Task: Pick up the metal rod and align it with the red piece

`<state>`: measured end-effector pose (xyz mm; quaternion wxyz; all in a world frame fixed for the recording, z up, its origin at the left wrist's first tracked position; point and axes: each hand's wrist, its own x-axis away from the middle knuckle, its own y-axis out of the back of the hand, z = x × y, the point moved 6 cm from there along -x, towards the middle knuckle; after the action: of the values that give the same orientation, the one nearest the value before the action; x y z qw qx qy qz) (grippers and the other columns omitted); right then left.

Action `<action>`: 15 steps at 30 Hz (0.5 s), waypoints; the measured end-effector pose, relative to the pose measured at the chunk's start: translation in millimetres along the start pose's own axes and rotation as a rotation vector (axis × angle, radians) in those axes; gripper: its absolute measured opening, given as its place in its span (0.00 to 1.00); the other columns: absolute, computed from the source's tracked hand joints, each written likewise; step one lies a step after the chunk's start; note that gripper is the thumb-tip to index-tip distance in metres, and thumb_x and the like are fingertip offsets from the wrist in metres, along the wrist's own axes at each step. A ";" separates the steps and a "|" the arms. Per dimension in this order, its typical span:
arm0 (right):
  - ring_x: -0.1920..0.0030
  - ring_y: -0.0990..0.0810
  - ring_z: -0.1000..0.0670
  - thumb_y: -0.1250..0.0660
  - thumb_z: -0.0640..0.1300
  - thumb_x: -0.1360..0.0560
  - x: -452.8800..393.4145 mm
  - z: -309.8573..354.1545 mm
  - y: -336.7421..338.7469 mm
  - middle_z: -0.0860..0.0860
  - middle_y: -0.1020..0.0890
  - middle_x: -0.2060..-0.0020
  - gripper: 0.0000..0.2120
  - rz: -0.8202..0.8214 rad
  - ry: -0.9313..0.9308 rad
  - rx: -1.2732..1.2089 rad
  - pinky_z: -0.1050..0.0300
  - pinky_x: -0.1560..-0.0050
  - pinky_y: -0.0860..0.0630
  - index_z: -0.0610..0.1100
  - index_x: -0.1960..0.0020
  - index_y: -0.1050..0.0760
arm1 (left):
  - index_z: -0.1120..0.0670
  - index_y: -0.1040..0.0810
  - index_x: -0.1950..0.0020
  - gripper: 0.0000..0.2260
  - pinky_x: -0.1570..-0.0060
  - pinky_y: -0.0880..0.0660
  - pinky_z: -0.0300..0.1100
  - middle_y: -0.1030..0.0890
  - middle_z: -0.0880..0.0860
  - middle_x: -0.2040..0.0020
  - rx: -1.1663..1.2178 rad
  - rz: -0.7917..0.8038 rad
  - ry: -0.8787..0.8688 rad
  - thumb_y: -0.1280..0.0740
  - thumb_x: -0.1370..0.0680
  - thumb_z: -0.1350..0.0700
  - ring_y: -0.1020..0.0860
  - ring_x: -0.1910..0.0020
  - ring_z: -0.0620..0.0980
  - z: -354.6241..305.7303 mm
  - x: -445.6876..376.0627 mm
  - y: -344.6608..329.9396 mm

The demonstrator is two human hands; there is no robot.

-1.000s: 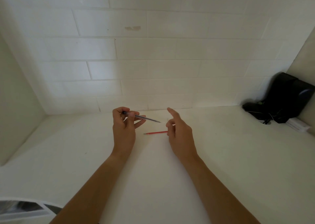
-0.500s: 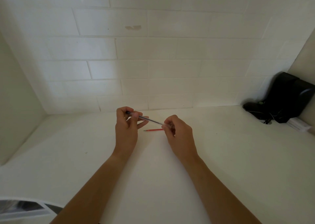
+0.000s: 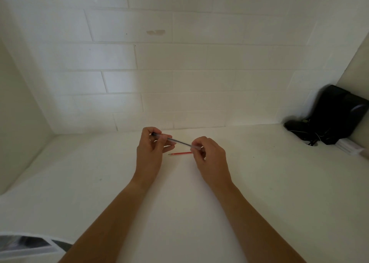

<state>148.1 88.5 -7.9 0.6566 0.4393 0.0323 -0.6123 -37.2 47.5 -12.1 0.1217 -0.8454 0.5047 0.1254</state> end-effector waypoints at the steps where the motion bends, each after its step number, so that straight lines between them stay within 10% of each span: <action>1: 0.59 0.21 0.53 0.32 0.38 0.22 -0.2 -1.8 0.5 0.52 0.19 0.58 0.03 -0.008 -0.012 -0.004 0.68 0.57 0.26 0.45 0.50 0.22 | 0.60 0.29 0.44 0.05 0.51 0.16 0.47 0.16 0.60 0.50 0.003 0.008 0.018 0.35 0.17 0.61 0.13 0.54 0.57 1.3 -0.1 -0.4; 15: 0.59 0.23 0.53 0.32 0.36 0.22 -0.3 -5.6 0.0 0.51 0.18 0.58 0.03 0.038 0.009 0.067 0.69 0.57 0.29 0.43 0.51 0.21 | 0.65 0.27 0.49 0.03 0.53 0.16 0.46 0.15 0.64 0.56 -0.018 0.112 0.106 0.34 0.18 0.66 0.13 0.58 0.60 7.3 -1.3 -0.9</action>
<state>150.8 92.1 -11.2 0.6530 0.4643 0.0063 -0.5983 -37.7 51.4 -18.4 0.0800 -0.8225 0.5557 0.0915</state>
